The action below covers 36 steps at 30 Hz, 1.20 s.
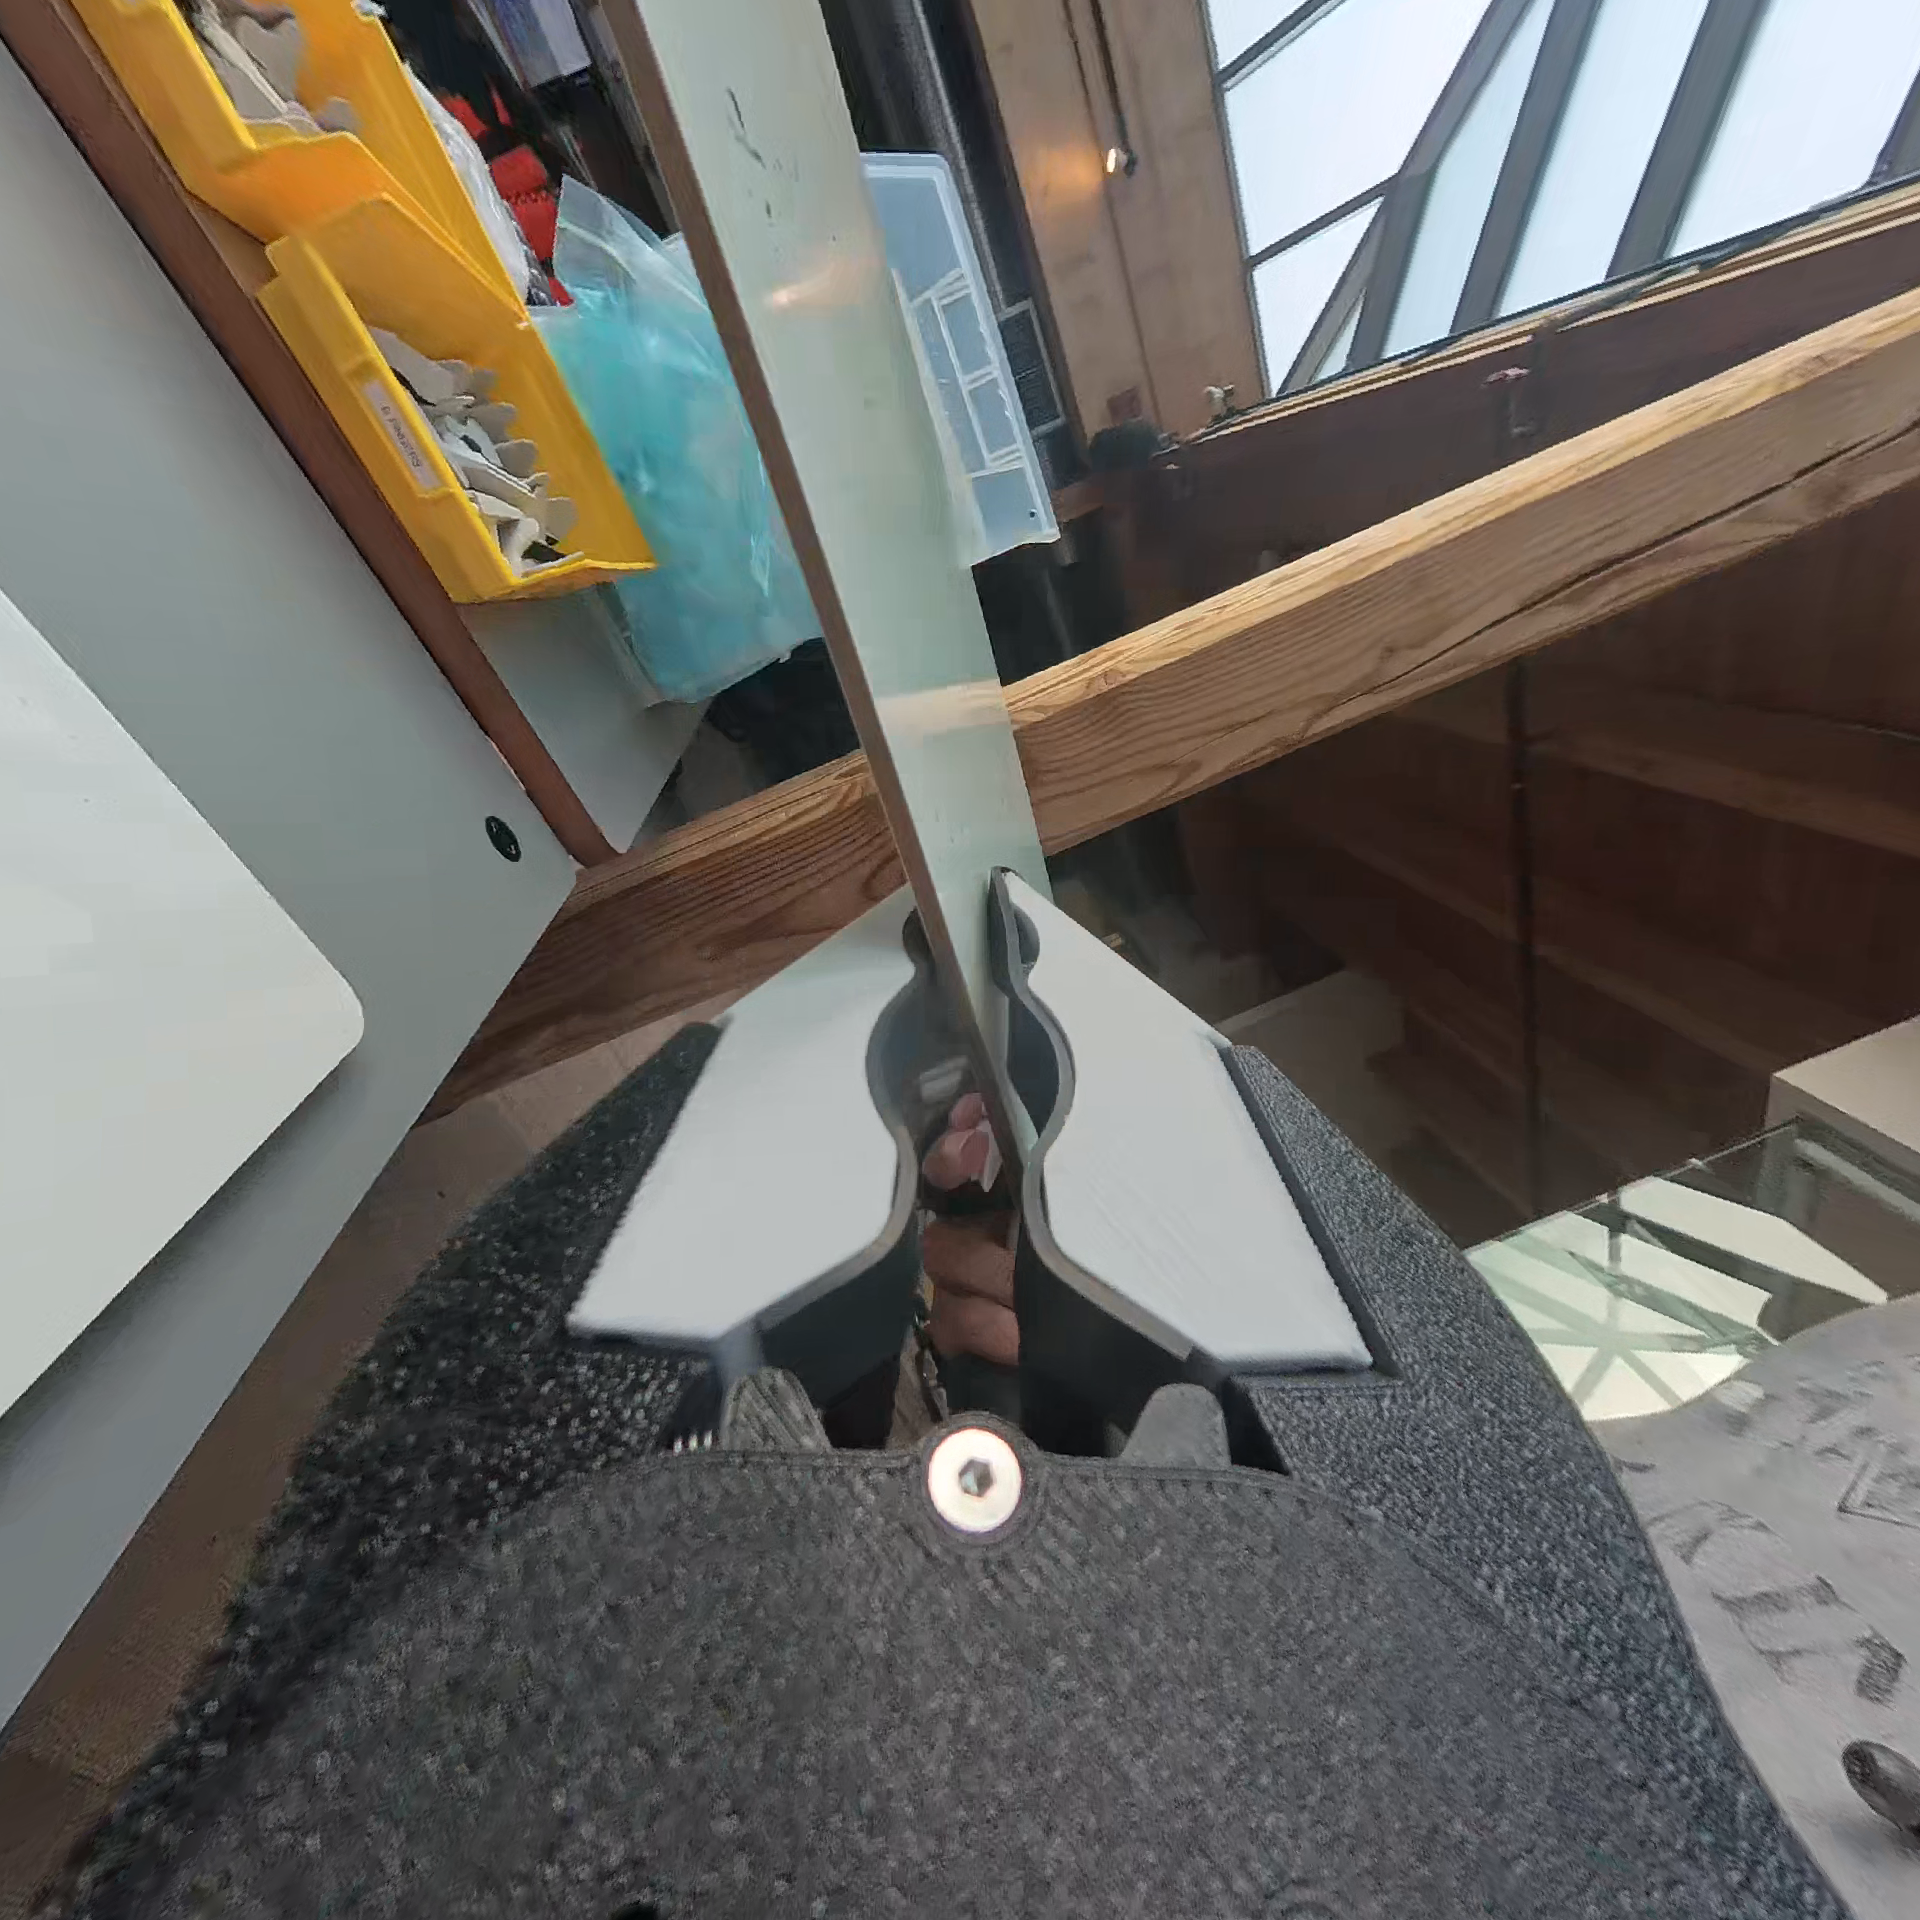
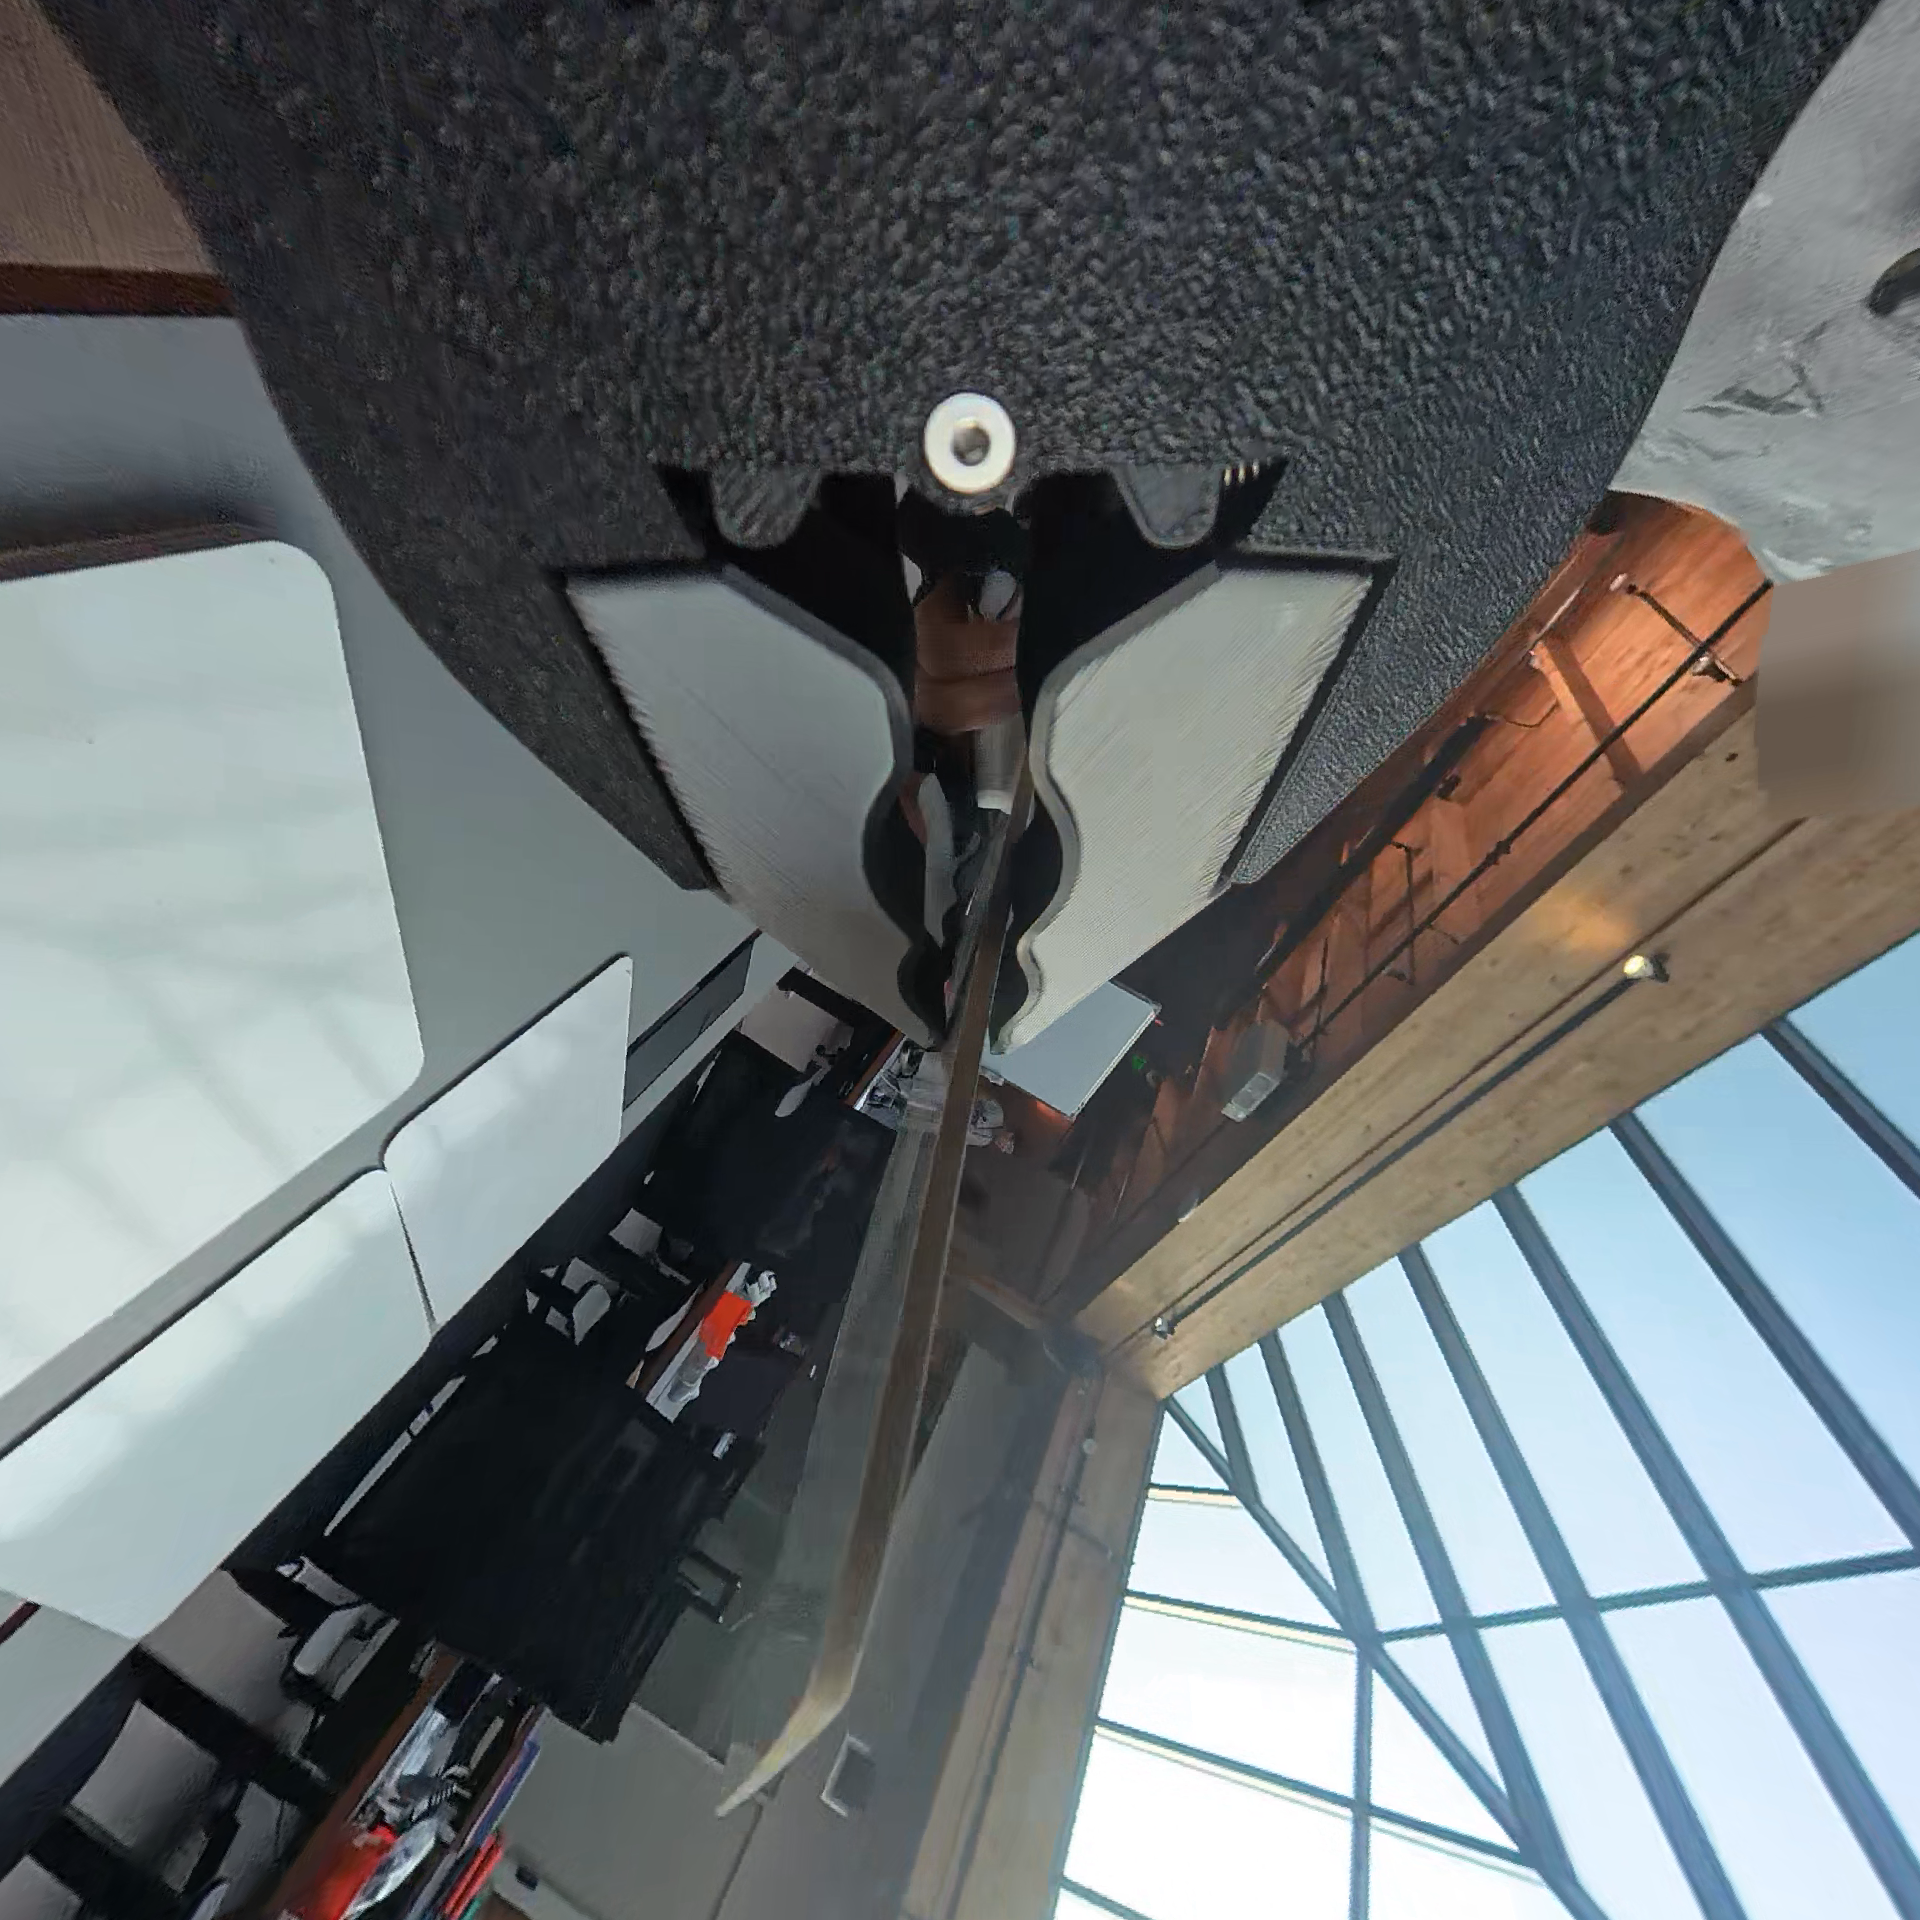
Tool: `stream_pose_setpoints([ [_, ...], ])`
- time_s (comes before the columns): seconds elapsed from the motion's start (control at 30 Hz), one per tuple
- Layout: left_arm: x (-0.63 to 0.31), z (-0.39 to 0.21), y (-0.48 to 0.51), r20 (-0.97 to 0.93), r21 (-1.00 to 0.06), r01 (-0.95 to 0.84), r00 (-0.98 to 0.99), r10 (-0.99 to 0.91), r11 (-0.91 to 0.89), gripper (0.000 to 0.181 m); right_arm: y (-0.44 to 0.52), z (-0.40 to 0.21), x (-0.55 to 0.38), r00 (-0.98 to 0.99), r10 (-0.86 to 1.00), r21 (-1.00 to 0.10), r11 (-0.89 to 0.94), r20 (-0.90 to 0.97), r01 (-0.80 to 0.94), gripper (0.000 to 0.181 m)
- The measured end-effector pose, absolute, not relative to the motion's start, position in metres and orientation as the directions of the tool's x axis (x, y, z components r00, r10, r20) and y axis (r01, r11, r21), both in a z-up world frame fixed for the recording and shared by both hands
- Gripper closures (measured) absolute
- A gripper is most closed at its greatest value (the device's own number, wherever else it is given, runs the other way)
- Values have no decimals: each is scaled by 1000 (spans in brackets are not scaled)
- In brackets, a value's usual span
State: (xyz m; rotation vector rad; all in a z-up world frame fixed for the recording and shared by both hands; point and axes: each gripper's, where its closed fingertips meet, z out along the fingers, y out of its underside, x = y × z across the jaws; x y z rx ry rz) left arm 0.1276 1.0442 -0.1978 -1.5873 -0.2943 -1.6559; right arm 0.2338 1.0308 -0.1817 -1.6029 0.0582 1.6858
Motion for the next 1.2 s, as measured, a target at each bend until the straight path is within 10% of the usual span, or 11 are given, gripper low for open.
stream_pose_setpoints([
  [0.23,84,-163,1087,904,-327,626,-13,-428,-708,180,1115,-144,244,147,559,-563,-711,-816,-422,110],
  [0.57,82,-218,1096,940,-325,589,116,-320,-740,179,1196,-208,189,297,681,-620,-732,-669,282,147],
  [0.93,104,-343,1124,685,-400,508,719,120,-762,121,1238,-307,199,226,588,-399,-738,-777,544,162],
  [1.2,128,-402,1129,548,-267,494,784,291,-827,117,1251,-392,220,359,638,-283,-682,-681,675,144],
])
